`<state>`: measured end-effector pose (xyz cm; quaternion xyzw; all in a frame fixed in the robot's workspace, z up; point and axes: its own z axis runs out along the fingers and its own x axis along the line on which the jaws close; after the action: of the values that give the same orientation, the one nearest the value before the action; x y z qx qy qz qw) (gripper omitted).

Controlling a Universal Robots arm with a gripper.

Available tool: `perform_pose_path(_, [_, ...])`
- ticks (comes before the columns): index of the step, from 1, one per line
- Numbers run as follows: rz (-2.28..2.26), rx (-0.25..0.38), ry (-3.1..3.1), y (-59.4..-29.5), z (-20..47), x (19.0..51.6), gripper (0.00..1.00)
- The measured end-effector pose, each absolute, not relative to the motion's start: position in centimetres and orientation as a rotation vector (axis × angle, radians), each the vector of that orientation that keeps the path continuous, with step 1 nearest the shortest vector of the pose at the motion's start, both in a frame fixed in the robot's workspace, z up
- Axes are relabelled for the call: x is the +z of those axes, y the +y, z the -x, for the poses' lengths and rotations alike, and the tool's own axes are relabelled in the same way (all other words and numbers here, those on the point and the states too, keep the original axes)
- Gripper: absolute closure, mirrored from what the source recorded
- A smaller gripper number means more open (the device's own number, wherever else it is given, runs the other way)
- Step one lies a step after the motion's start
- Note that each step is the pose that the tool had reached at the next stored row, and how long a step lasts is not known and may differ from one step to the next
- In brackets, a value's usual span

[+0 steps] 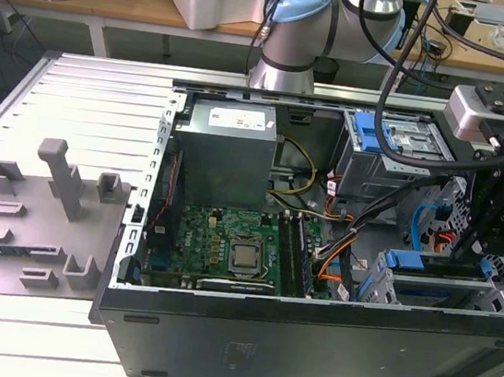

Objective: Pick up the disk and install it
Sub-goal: 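Insert the first disk wire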

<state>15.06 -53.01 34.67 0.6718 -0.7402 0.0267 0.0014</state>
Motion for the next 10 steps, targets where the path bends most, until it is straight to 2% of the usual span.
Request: perform_pose_path(10, [-2.127,0.083,-2.307,-53.01,-15.06,34.66,0.84])
